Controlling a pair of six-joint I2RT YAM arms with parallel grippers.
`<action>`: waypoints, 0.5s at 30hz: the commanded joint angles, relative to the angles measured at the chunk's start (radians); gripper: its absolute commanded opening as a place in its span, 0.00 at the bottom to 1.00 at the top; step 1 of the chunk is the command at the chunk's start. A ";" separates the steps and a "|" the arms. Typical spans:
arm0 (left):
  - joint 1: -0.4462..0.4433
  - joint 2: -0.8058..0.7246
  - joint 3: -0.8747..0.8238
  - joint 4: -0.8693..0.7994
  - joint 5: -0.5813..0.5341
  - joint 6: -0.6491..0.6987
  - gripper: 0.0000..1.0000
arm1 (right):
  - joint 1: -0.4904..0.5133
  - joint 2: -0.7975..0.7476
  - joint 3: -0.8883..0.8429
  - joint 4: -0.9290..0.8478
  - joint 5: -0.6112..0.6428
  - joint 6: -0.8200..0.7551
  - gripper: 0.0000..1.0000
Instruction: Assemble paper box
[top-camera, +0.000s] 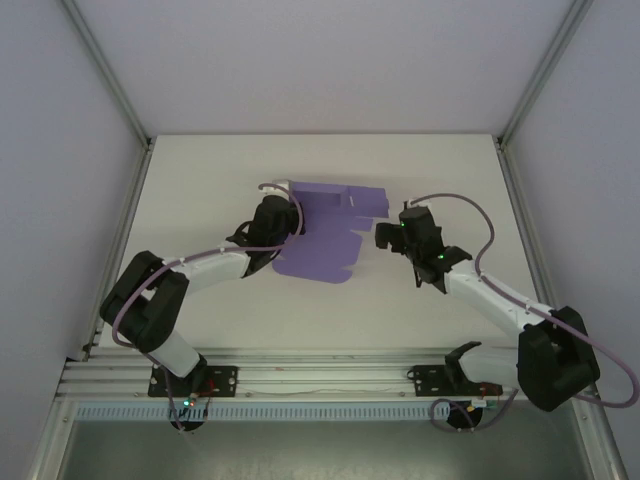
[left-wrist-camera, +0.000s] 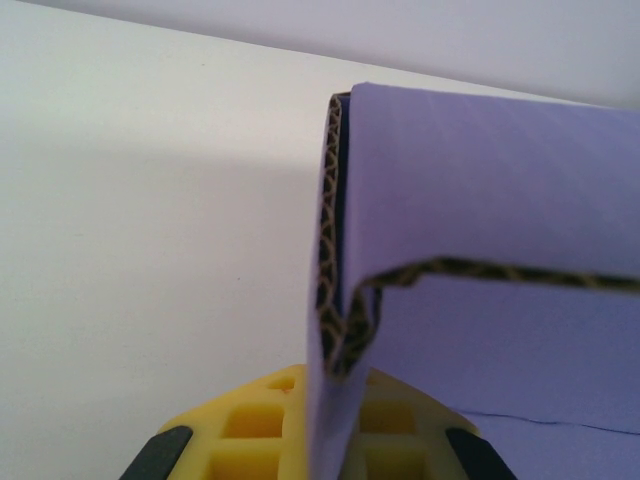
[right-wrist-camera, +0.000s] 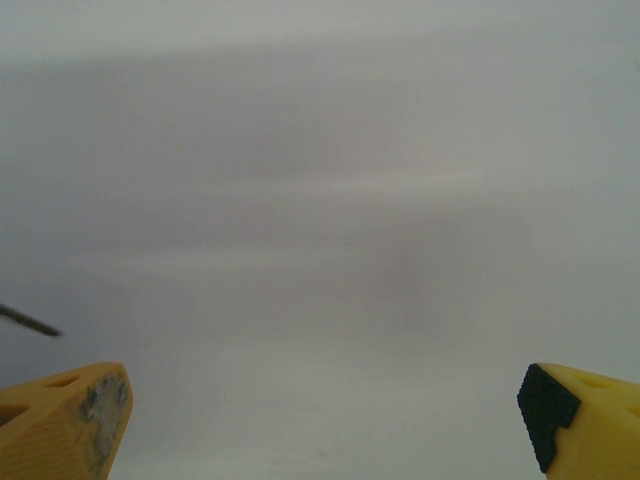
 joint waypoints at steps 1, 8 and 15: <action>0.012 -0.026 0.015 0.021 0.017 0.001 0.00 | -0.004 0.013 0.034 0.082 -0.094 -0.020 1.00; 0.011 -0.012 0.017 0.024 0.040 -0.012 0.00 | -0.003 0.043 0.041 0.174 -0.201 -0.021 1.00; 0.010 0.005 0.028 0.026 0.058 -0.022 0.00 | -0.003 0.130 0.062 0.296 -0.313 0.039 1.00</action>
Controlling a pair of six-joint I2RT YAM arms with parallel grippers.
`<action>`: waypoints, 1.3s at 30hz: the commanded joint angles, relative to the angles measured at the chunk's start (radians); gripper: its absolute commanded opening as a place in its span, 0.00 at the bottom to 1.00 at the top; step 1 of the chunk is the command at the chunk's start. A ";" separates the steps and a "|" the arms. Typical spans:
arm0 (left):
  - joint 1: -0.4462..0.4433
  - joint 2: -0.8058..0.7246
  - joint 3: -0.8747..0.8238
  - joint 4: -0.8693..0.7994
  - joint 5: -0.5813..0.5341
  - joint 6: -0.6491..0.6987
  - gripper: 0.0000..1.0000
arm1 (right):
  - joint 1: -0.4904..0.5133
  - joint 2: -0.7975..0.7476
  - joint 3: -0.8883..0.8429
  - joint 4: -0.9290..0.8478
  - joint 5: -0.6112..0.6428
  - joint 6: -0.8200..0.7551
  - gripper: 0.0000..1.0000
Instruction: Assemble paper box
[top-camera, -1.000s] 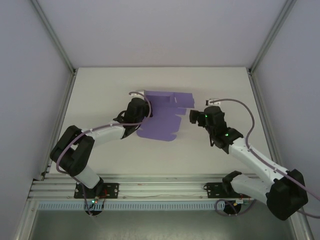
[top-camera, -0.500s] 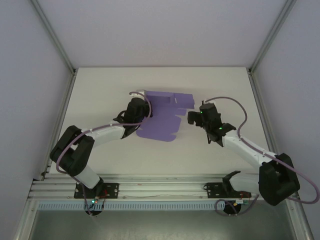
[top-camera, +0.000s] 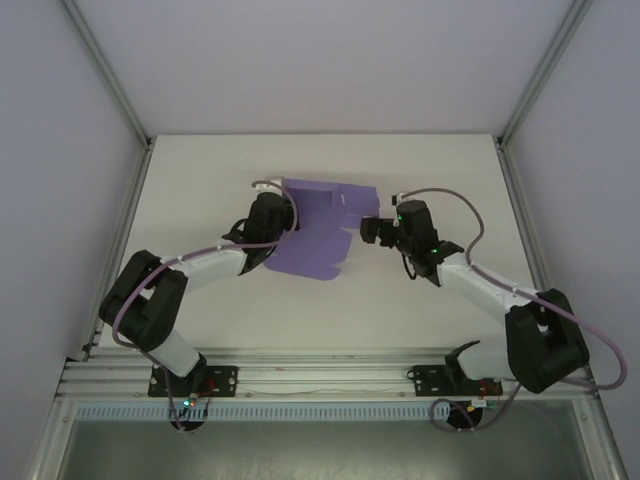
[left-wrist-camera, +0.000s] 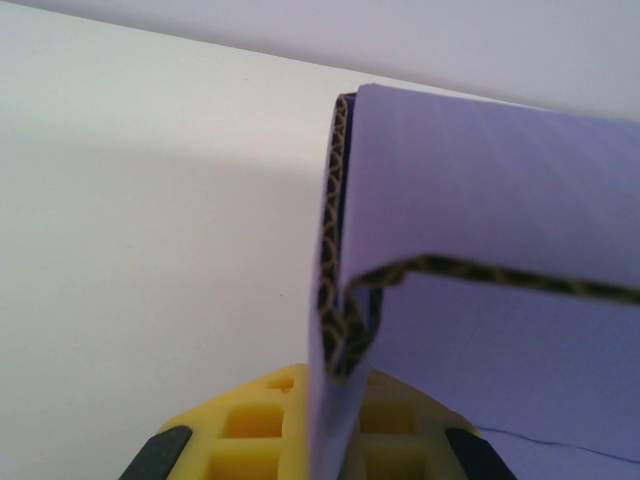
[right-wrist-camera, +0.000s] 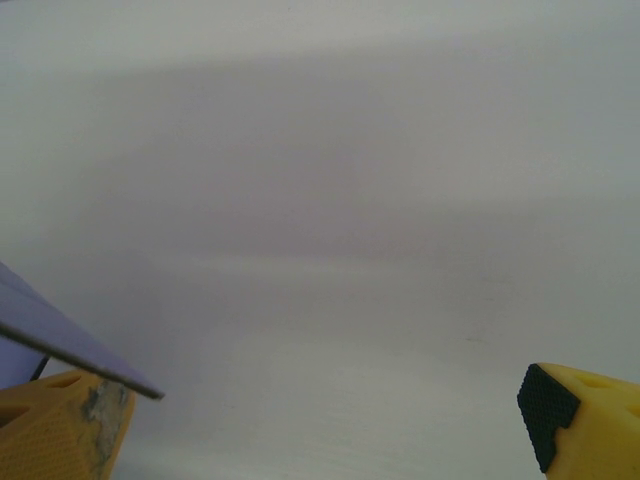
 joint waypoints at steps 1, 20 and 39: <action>-0.028 0.008 0.027 0.028 0.073 -0.022 0.00 | 0.011 0.031 0.050 0.150 -0.113 0.047 1.00; -0.028 0.001 0.025 0.040 0.061 -0.097 0.00 | 0.010 0.139 0.097 0.132 -0.166 0.142 0.96; -0.030 0.032 0.017 0.129 -0.011 -0.196 0.00 | 0.058 0.218 0.084 0.342 -0.222 0.321 0.49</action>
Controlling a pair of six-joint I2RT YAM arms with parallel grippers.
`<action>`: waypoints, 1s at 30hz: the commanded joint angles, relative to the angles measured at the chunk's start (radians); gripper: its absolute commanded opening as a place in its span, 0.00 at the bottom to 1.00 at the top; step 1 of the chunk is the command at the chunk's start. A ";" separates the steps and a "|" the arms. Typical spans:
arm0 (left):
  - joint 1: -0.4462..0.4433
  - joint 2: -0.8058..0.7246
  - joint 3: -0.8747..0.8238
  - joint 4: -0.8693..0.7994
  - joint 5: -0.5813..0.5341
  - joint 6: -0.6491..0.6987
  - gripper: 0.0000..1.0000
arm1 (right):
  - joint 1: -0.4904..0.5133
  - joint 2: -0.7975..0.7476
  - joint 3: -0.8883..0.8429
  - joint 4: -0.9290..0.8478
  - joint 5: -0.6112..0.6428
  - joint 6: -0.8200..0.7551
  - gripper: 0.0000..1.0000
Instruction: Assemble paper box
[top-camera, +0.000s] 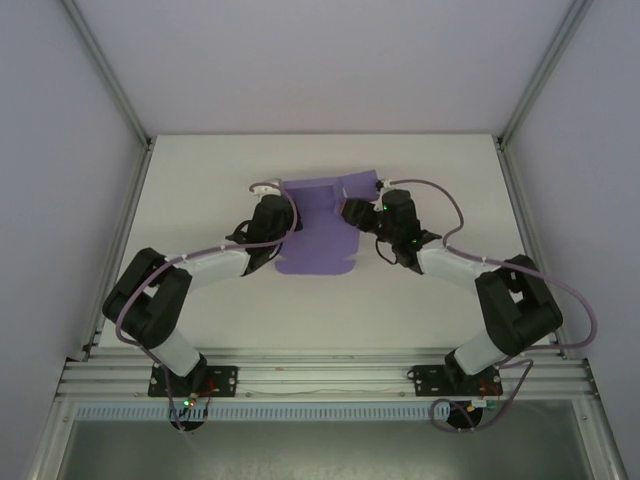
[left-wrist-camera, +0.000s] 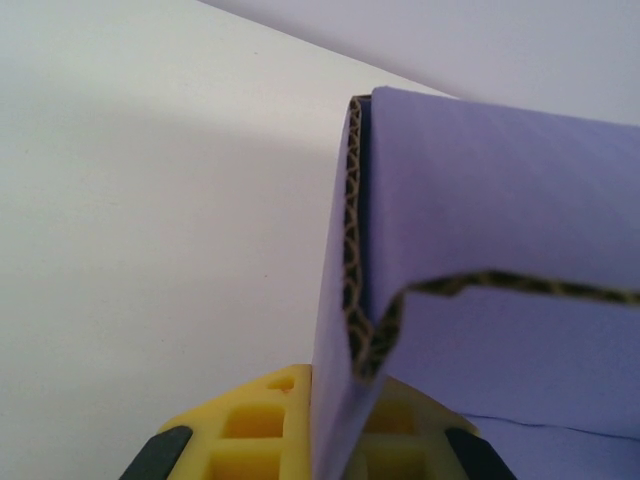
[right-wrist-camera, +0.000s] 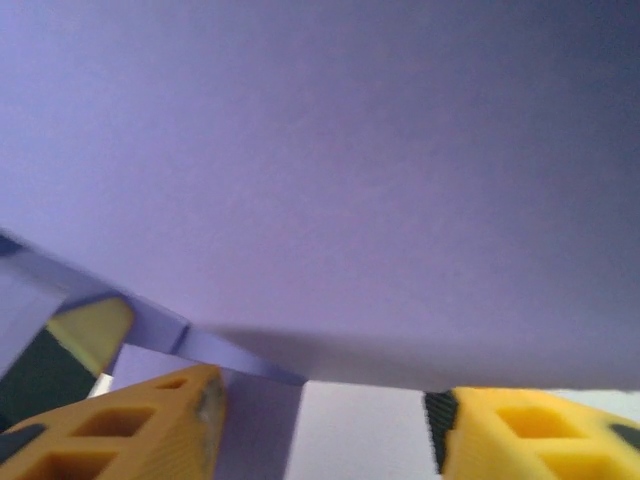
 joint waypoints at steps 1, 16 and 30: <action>-0.009 0.011 0.017 0.125 0.014 -0.038 0.00 | 0.019 0.013 0.004 0.018 -0.013 0.026 0.43; -0.019 0.032 0.033 0.143 0.004 -0.033 0.00 | 0.019 -0.007 -0.014 0.052 -0.014 0.073 0.00; 0.008 -0.025 0.002 0.064 0.016 0.030 0.00 | -0.008 -0.245 -0.062 -0.242 0.168 -0.047 0.41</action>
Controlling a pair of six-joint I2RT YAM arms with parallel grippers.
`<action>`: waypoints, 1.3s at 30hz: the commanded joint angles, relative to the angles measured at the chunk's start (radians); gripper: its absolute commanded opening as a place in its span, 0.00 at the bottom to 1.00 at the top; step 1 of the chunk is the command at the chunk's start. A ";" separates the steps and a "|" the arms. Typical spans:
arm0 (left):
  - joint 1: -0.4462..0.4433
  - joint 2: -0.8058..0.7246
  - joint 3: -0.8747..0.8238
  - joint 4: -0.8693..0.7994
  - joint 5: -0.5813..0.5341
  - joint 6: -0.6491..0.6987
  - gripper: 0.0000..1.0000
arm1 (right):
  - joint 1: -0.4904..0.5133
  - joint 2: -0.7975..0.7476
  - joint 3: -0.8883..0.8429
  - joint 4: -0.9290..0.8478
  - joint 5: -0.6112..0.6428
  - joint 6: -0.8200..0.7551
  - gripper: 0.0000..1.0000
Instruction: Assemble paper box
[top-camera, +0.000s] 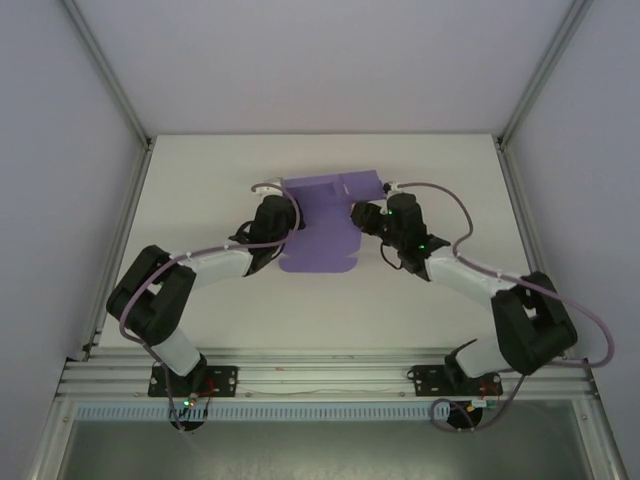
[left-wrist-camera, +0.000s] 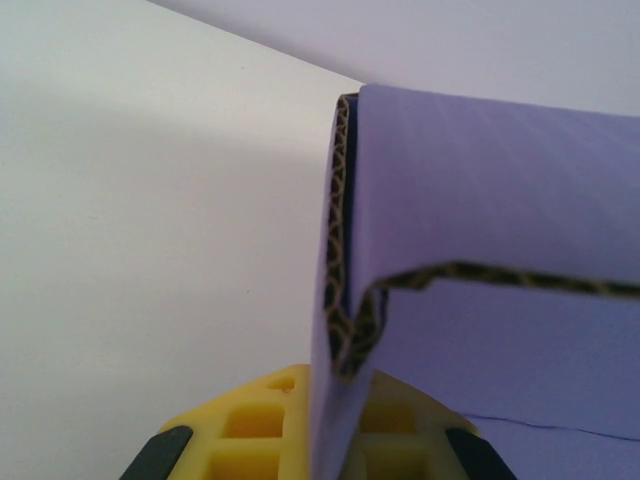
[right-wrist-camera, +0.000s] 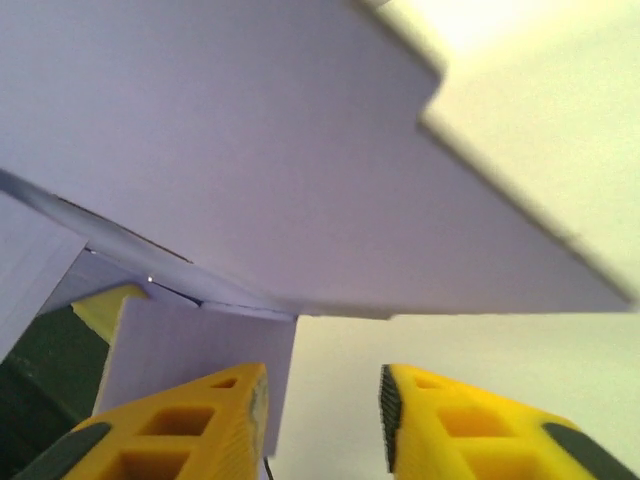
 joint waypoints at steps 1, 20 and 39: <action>0.017 -0.050 0.002 -0.003 0.035 0.035 0.00 | -0.022 -0.130 -0.025 -0.155 0.094 -0.061 0.46; 0.035 -0.050 0.049 -0.139 0.264 0.149 0.00 | -0.107 -0.188 0.181 -0.468 -0.054 -0.563 0.79; 0.033 -0.046 0.074 -0.146 0.265 0.148 0.00 | -0.106 -0.040 0.279 -0.549 -0.057 -0.545 0.20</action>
